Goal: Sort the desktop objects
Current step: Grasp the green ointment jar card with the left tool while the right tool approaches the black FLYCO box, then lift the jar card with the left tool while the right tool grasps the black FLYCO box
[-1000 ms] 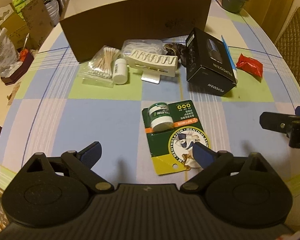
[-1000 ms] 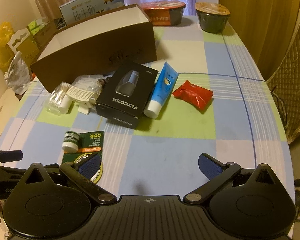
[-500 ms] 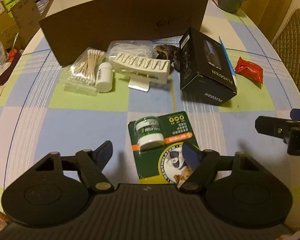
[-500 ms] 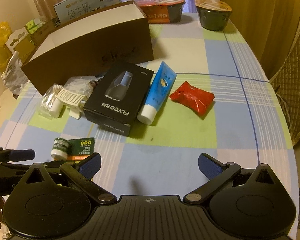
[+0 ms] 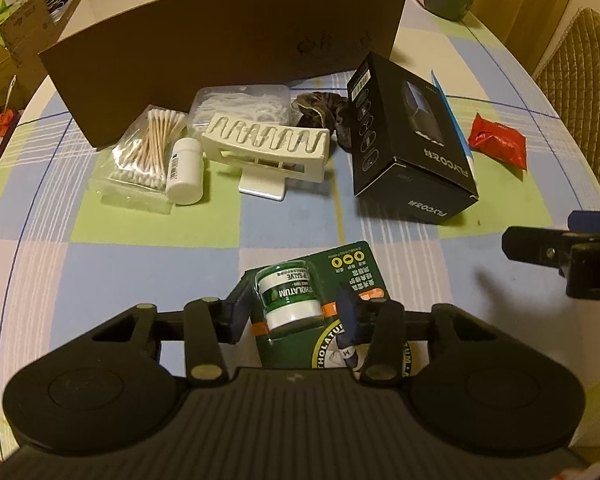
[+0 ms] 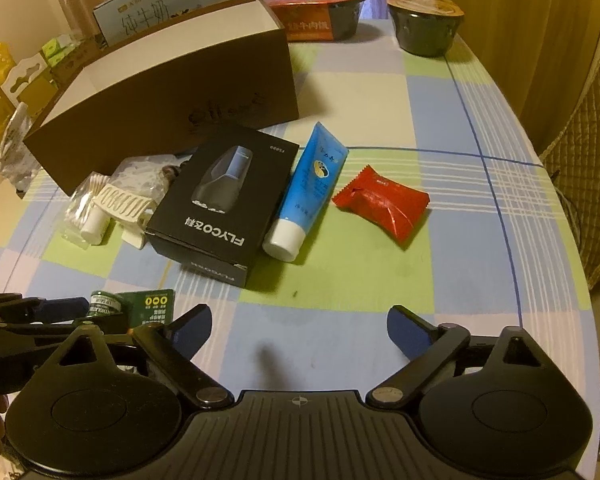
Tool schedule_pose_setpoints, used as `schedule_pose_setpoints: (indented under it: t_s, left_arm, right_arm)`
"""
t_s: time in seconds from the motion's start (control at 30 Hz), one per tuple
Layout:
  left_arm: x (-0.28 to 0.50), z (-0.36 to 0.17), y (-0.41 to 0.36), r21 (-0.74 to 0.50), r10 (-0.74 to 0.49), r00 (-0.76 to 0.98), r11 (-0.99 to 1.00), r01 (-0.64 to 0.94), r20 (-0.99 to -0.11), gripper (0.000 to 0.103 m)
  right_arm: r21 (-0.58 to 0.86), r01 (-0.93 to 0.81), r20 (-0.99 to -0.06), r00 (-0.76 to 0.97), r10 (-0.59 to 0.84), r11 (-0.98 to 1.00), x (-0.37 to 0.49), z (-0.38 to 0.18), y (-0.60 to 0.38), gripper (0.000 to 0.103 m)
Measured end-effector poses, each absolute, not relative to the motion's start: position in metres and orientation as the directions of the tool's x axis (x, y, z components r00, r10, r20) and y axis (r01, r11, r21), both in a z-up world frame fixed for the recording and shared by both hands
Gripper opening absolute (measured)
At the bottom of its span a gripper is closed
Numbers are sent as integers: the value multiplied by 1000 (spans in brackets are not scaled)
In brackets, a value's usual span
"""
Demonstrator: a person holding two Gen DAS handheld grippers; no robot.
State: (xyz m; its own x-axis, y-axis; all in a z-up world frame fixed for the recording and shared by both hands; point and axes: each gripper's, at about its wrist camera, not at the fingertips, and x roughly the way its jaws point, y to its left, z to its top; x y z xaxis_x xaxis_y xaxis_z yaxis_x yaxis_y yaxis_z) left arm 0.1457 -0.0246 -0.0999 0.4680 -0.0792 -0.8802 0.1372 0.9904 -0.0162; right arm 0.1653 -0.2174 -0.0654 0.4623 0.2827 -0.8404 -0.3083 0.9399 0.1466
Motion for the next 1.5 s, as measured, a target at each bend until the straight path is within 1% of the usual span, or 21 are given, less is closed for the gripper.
schedule_pose_setpoints:
  t_s: [0.1, 0.2, 0.37, 0.53, 0.77, 0.9, 1.17, 1.27, 1.5]
  left_arm:
    - [148, -103, -24, -12, -79, 461, 989, 146, -884, 32]
    - [151, -105, -20, -22, -90, 453, 988, 154, -887, 29]
    - [151, -105, -10, 12, -72, 471, 985, 174, -879, 28]
    - [150, -104, 14, 27, -49, 470, 988, 153, -882, 28]
    - [157, -104, 40, 43, -27, 473, 990, 137, -881, 29]
    - [164, -107, 44, 28, -41, 471, 990, 139, -881, 27]
    - [175, -97, 66, 43, -38, 493, 987, 152, -869, 26]
    - [177, -90, 77, 69, -20, 512, 985, 155, -859, 26]
    - [186, -82, 98, 60, -32, 523, 985, 159, -852, 27]
  right_arm:
    - [144, -309, -843, 459, 280, 940, 169, -67, -215, 90]
    - [148, -310, -845, 453, 283, 939, 172, -69, -212, 87]
    - [156, -313, -844, 451, 291, 937, 176, -69, -208, 85]
    - [170, -315, -838, 452, 305, 934, 179, -68, -202, 82]
    - [197, -314, -826, 458, 330, 929, 182, -62, -192, 82]
    - [224, -297, -809, 475, 347, 928, 186, -57, -187, 82]
    - [289, -269, -775, 498, 389, 919, 196, -55, -172, 82]
    - [298, -257, -777, 494, 390, 919, 201, -59, -164, 82]
    - [299, -202, -797, 485, 361, 933, 212, -71, -150, 83]
